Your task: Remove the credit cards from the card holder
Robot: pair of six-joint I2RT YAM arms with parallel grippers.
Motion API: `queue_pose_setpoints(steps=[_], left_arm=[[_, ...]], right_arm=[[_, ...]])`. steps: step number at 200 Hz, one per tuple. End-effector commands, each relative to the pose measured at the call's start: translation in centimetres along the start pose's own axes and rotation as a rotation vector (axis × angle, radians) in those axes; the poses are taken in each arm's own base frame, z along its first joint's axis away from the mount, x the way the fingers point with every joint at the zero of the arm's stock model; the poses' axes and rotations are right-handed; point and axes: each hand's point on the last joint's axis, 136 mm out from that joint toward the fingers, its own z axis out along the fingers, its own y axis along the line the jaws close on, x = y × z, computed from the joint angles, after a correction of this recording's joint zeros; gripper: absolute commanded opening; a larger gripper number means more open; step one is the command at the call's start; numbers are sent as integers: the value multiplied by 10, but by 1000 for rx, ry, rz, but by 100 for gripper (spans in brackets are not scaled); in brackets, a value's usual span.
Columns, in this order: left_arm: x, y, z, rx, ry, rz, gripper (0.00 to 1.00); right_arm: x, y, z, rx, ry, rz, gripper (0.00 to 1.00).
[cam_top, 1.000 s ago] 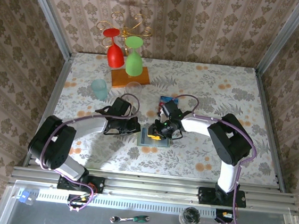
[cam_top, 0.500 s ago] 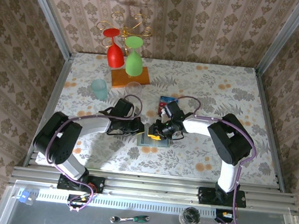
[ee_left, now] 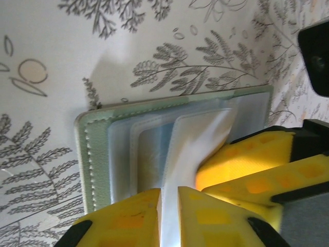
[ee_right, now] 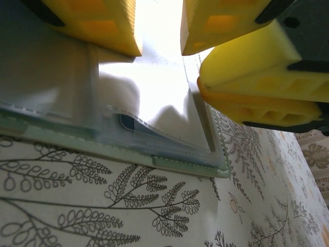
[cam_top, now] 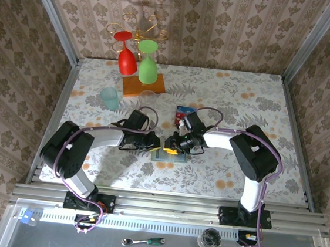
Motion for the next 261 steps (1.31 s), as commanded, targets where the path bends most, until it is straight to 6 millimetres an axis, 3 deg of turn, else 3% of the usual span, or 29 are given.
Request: queue_pose_setpoints(steps=[1, 121, 185, 224, 261], left_arm=[[2, 0, 2, -18, 23, -6, 19], [2, -8, 8, -2, 43, 2, 24], [0, -18, 8, 18, 40, 11, 17], [-1, -21, 7, 22, 39, 16, 15], [-5, -32, 1, 36, 33, 32, 14]], right_arm=[[3, -14, 3, 15, 8, 43, 26], [2, -23, 9, -81, 23, 88, 26], [1, -21, 8, -97, 20, 85, 25], [-4, 2, -5, -152, -15, 26, 26], [-10, 22, -29, -161, -75, -29, 27]])
